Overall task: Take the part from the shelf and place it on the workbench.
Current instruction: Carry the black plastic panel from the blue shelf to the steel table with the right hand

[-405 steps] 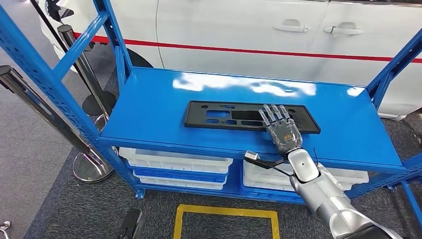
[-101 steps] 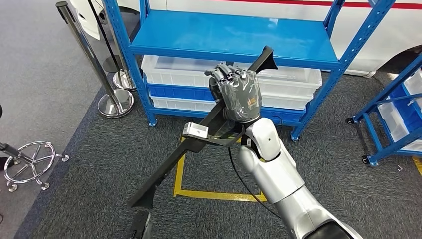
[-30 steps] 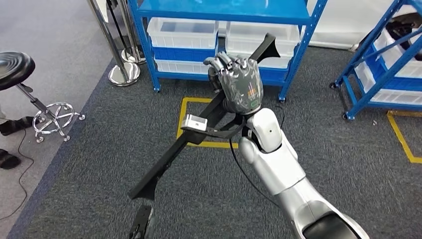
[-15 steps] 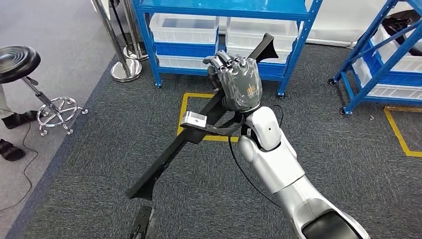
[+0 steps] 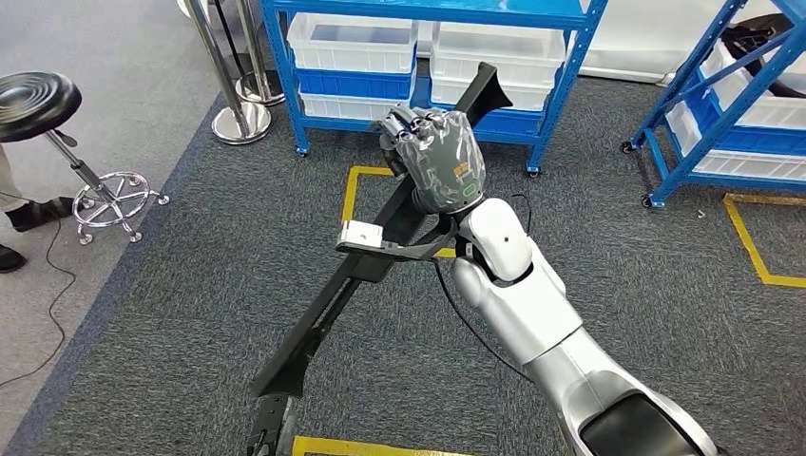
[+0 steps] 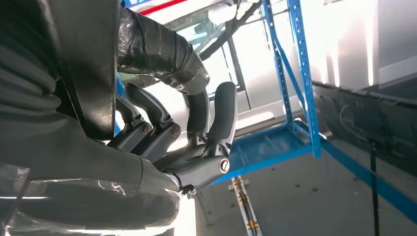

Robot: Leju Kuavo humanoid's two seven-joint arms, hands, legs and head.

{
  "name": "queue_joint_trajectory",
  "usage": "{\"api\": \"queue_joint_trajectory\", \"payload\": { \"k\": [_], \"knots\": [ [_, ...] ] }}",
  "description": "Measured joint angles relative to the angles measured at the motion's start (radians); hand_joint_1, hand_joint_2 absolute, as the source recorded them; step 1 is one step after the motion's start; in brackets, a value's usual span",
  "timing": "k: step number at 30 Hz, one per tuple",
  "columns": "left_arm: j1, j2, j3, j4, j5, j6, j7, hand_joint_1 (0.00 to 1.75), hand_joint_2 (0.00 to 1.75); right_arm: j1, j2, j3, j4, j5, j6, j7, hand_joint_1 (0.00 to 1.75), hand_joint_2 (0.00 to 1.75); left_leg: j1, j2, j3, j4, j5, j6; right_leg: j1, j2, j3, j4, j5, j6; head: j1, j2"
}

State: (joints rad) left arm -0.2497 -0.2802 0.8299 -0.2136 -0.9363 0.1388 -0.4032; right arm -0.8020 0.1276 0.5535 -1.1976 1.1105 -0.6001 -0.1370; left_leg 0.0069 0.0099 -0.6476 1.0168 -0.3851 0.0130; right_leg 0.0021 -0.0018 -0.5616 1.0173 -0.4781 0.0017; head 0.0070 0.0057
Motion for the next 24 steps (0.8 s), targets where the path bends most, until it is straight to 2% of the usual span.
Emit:
{"api": "queue_joint_trajectory", "payload": {
  "k": [2,3,5,6,7,8,9,11,12,13,16,17,18,19,21,22,23,24],
  "knots": [
    [0.001,0.0,0.0,0.0,0.0,0.0,-0.001,0.0,0.0,-0.003,-0.006,0.015,-0.001,-0.021,0.015,-0.004,1.75,1.75,0.001,-0.003,-0.009,0.012,-0.015,-0.012,-0.005,-0.004,-0.004,-0.013,0.016,-0.012,0.0,0.0],
    [0.002,0.0,0.0,0.0,0.0,0.0,-0.001,0.0,0.0,-0.004,-0.007,0.023,-0.002,-0.035,0.022,-0.007,1.75,1.75,0.001,-0.004,-0.02,0.041,-0.043,-0.017,-0.009,-0.006,-0.008,-0.019,0.026,-0.02,-0.001,0.0],
    [0.002,0.001,0.0,0.0,-0.002,0.0,-0.001,0.0,0.0,-0.005,-0.01,0.04,-0.004,-0.055,0.03,-0.011,1.75,1.75,0.005,-0.005,-0.06,0.158,-0.129,-0.025,-0.01,-0.008,-0.024,-0.021,0.041,-0.029,-0.002,0.0],
    [0.002,0.001,0.0,0.0,-0.003,0.001,-0.001,0.0,0.0,-0.005,-0.011,0.046,-0.005,-0.059,0.032,-0.012,1.75,1.75,0.007,-0.005,-0.078,0.221,-0.162,-0.028,-0.01,-0.008,-0.035,-0.019,0.047,-0.03,-0.002,0.0],
    [0.002,0.002,0.0,0.0,-0.003,0.001,-0.001,0.0,0.0,-0.005,-0.012,0.052,-0.005,-0.061,0.033,-0.013,1.75,1.75,0.009,-0.005,-0.085,0.263,-0.178,-0.031,-0.01,-0.008,-0.046,-0.016,0.053,-0.028,-0.002,0.0],
    [0.003,0.002,0.0,0.0,-0.003,0.002,-0.003,0.0,0.0,-0.004,-0.014,0.057,-0.005,-0.062,0.034,-0.013,1.75,1.75,0.01,-0.005,-0.075,0.268,-0.174,-0.033,-0.011,-0.008,-0.057,-0.011,0.058,-0.026,-0.002,0.0],
    [0.003,0.003,0.0,0.0,-0.003,0.002,-0.008,0.0,0.0,-0.004,-0.016,0.062,-0.005,-0.063,0.034,-0.014,1.75,1.75,0.012,-0.005,-0.045,0.233,-0.155,-0.035,-0.012,-0.007,-0.067,-0.006,0.061,-0.024,-0.002,0.0],
    [0.0,0.004,0.0,0.0,-0.004,0.003,-0.024,0.0,0.0,-0.004,-0.021,0.072,-0.008,-0.063,0.034,-0.015,1.75,1.75,0.014,-0.006,0.045,0.098,-0.117,-0.035,-0.014,-0.007,-0.085,0.007,0.065,-0.017,-0.002,0.0],
    [-0.001,0.005,0.0,0.0,-0.004,0.002,-0.032,0.0,0.0,-0.004,-0.023,0.077,-0.01,-0.063,0.034,-0.016,1.75,1.75,0.012,-0.007,0.077,0.046,-0.106,-0.031,-0.014,-0.007,-0.092,0.012,0.068,-0.012,-0.002,0.0],
    [-0.002,0.005,0.0,0.0,-0.002,0.001,-0.038,0.0,0.0,-0.004,-0.025,0.083,-0.012,-0.061,0.034,-0.018,1.75,1.75,0.009,-0.009,0.093,0.015,-0.105,-0.027,-0.014,-0.007,-0.097,0.015,0.071,-0.006,-0.002,0.0],
    [0.001,0.006,0.0,0.0,-0.001,-0.01,-0.052,0.0,0.0,-0.002,-0.031,0.108,-0.015,-0.038,0.03,-0.02,1.75,1.75,0.006,-0.01,0.089,0.006,-0.097,-0.006,-0.014,-0.005,-0.101,0.015,0.083,0.013,-0.002,0.0],
    [0.002,0.006,0.0,0.0,-0.004,-0.014,-0.056,0.0,0.0,0.0,-0.034,0.114,-0.016,-0.03,0.026,-0.019,1.75,1.75,0.007,-0.009,0.087,0.003,-0.09,0.004,-0.015,-0.004,-0.105,0.022,0.076,0.019,-0.002,0.0],
    [0.003,0.006,-0.001,0.0,-0.008,-0.017,-0.059,0.0,0.0,0.002,-0.037,0.12,-0.017,-0.024,0.022,-0.018,1.75,1.75,0.009,-0.008,0.085,-0.001,-0.084,0.013,-0.016,-0.003,-0.115,0.044,0.057,0.023,-0.001,0.0],
    [0.004,0.006,-0.002,0.0,-0.012,-0.016,-0.06,0.0,0.0,0.005,-0.041,0.124,-0.018,-0.022,0.016,-0.018,1.75,1.75,0.01,-0.007,0.081,-0.004,-0.078,0.021,-0.017,-0.001,-0.133,0.088,0.025,0.026,-0.001,0.0],
    [0.01,0.006,-0.004,0.0,-0.017,-0.01,-0.059,0.0,0.0,0.014,-0.049,0.131,-0.019,-0.019,0.008,-0.016,1.75,1.75,0.008,-0.006,0.07,-0.003,-0.069,0.029,-0.017,0.0,-0.183,0.215,-0.047,0.032,-0.001,0.0],
    [0.015,0.007,-0.005,0.0,-0.02,-0.006,-0.058,0.0,0.0,0.022,-0.054,0.134,-0.019,-0.017,0.005,-0.016,1.75,1.75,0.007,-0.006,0.065,-0.002,-0.066,0.029,-0.017,0.0,-0.201,0.266,-0.067,0.033,-0.001,0.0],
    [0.02,0.008,-0.006,0.0,-0.022,-0.004,-0.056,0.0,0.0,0.03,-0.059,0.138,-0.02,-0.015,0.003,-0.015,1.75,1.75,0.005,-0.006,0.061,-0.001,-0.064,0.029,-0.017,0.0,-0.203,0.284,-0.069,0.033,-0.001,0.0],
    [0.025,0.008,-0.007,0.0,-0.026,-0.001,-0.054,0.0,0.0,0.038,-0.065,0.141,-0.022,-0.012,0.002,-0.015,1.75,1.75,0.004,-0.007,0.058,0.0,-0.062,0.029,-0.016,0.0,-0.185,0.264,-0.053,0.03,-0.001,0.0]
  ]
}}
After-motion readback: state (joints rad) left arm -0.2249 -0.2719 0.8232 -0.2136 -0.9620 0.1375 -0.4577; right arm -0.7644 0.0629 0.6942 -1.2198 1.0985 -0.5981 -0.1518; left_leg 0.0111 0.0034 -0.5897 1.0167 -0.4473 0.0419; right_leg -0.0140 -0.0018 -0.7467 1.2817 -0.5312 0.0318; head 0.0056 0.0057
